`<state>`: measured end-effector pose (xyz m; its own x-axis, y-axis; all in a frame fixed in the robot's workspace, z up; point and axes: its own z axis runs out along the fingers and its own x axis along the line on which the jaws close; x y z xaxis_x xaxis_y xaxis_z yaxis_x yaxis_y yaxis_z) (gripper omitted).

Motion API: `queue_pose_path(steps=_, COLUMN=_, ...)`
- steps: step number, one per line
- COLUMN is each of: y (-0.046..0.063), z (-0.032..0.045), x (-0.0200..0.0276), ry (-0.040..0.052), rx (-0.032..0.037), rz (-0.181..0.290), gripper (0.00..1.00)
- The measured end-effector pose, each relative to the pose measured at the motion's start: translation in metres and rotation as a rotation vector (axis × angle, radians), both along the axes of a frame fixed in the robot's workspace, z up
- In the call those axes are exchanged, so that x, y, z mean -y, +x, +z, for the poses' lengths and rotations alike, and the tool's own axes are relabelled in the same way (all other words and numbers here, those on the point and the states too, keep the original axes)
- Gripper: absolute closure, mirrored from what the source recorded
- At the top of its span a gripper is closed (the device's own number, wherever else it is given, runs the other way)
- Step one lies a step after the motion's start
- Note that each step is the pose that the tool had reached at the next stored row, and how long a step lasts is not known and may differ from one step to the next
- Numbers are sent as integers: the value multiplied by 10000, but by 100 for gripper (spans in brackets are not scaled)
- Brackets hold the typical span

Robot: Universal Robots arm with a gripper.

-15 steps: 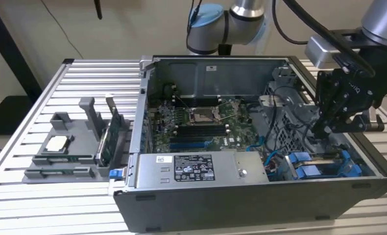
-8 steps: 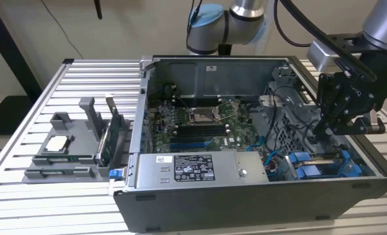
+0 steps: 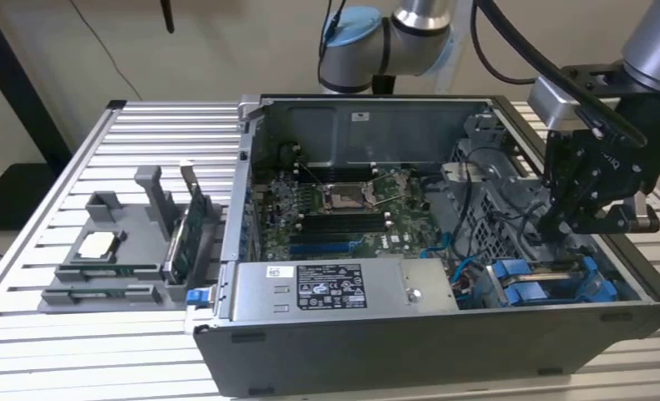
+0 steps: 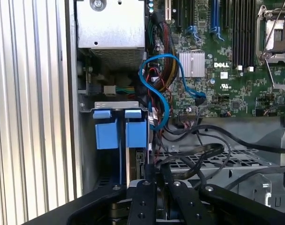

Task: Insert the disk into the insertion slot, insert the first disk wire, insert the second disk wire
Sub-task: 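Insert the second disk wire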

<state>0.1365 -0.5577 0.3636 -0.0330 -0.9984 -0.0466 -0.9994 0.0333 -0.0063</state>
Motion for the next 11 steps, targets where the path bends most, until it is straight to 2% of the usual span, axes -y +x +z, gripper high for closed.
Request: queue_pose_path(steps=11, y=2, z=-54, x=29, ry=-29, rx=-1, rz=-40, gripper=84)
